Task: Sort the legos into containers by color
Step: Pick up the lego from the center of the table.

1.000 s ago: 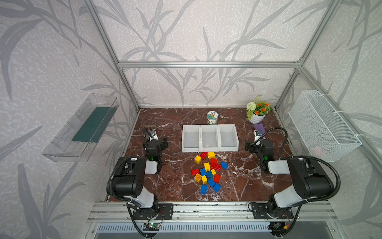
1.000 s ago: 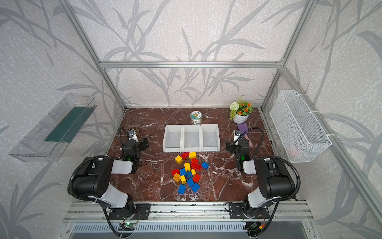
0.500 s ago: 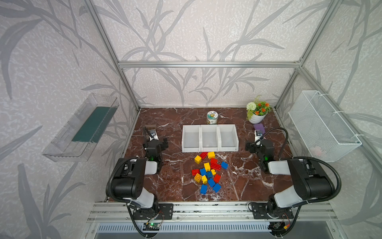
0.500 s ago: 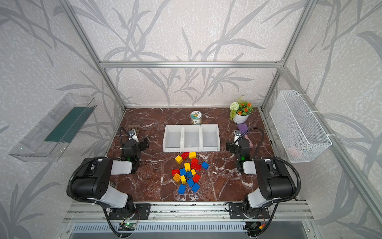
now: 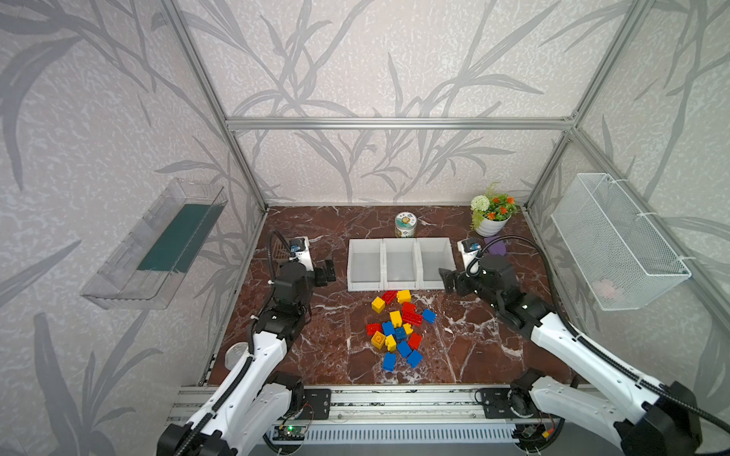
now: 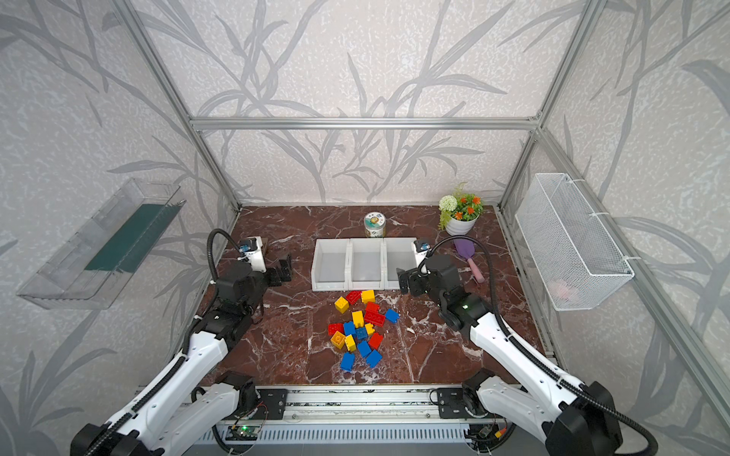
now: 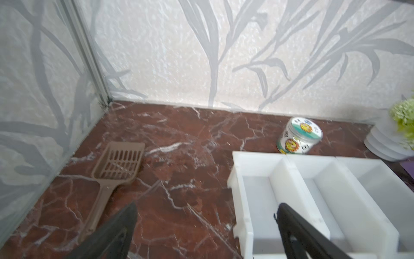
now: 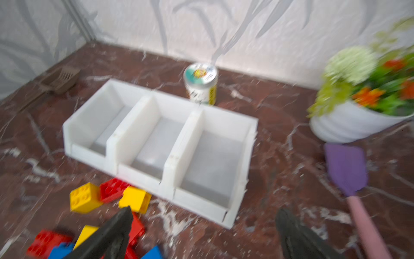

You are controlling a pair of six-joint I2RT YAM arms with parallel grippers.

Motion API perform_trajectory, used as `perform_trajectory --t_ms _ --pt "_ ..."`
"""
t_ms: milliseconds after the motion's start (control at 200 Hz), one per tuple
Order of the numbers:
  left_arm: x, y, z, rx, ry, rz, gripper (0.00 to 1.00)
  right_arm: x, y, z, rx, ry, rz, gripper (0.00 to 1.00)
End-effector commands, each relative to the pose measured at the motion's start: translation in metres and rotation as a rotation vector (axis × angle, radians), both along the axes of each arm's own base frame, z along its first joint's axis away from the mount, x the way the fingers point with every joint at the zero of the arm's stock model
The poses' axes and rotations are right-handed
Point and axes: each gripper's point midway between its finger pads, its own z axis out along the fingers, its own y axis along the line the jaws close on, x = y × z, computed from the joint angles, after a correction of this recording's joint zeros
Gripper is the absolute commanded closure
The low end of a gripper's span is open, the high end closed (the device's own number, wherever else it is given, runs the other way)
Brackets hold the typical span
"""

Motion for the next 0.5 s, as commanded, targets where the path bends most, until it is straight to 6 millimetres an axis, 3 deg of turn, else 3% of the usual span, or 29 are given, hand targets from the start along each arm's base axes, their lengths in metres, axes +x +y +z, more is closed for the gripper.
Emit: perform_trajectory --t_ms 0,145,250,495 --pt "-0.02 -0.011 -0.05 -0.081 0.186 -0.022 0.01 -0.047 0.01 -0.069 -0.103 0.303 0.026 0.03" --pt "-0.028 -0.024 -0.072 -0.127 0.258 -0.055 0.01 -0.071 0.037 -0.102 -0.213 0.37 0.143 0.04" --pt "-0.033 -0.033 -0.083 -0.144 0.292 -0.089 0.01 -0.075 0.052 -0.112 -0.258 0.387 0.199 0.07" --pt "-0.039 -0.035 -0.092 -0.146 0.313 -0.083 0.01 -0.07 0.088 -0.127 -0.304 0.417 0.352 0.31"
